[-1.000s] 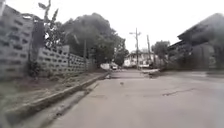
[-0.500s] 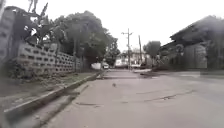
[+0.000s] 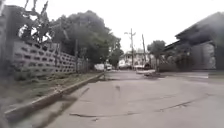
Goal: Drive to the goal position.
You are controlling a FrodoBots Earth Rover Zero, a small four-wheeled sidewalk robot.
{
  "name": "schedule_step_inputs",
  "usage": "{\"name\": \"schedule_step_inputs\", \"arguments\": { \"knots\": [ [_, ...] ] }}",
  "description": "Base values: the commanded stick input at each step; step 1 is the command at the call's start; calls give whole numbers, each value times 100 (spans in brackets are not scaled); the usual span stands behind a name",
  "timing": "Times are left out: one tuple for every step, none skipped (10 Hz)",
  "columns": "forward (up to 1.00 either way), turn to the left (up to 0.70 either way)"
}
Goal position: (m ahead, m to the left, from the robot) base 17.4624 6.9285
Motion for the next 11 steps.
{"name": "schedule_step_inputs", "arguments": {
  "knots": [
    [70,-1],
    [70,-4],
    [70,-31],
    [70,-33],
    [70,-33],
    [70,-33],
    [70,-33],
    [70,-33],
    [70,-33],
    [70,-33],
    [70,-33]
  ]
}}
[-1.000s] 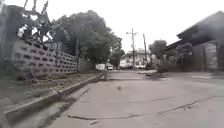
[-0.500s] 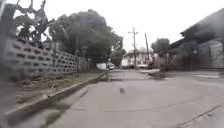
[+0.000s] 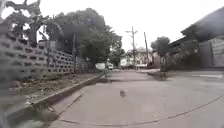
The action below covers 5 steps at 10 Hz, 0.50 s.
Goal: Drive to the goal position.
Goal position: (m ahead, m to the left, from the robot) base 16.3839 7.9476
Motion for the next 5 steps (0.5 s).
{"name": "schedule_step_inputs", "arguments": {
  "knots": [
    [70,-18],
    [70,0],
    [70,0],
    [70,0],
    [70,0]
  ]
}}
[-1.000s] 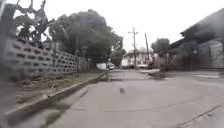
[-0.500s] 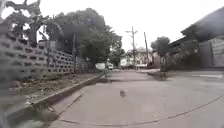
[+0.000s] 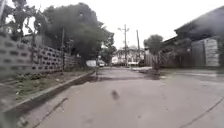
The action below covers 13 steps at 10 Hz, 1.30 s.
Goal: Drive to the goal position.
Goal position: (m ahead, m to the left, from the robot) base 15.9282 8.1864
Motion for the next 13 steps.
{"name": "schedule_step_inputs", "arguments": {
  "knots": [
    [70,0],
    [70,-1],
    [70,-2],
    [70,-17],
    [70,-24],
    [70,-20],
    [70,-7],
    [70,0],
    [70,0],
    [70,-12],
    [70,-29],
    [70,-34],
    [70,-34]
  ]
}}
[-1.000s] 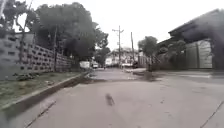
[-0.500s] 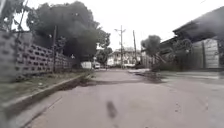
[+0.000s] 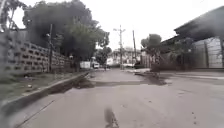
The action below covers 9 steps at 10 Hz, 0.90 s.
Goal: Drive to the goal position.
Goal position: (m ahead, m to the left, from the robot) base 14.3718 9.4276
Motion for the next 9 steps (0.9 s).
{"name": "schedule_step_inputs", "arguments": {
  "knots": [
    [70,-34],
    [70,-34],
    [70,-33],
    [70,-19],
    [70,0],
    [70,0],
    [70,0],
    [70,0],
    [70,0]
  ]
}}
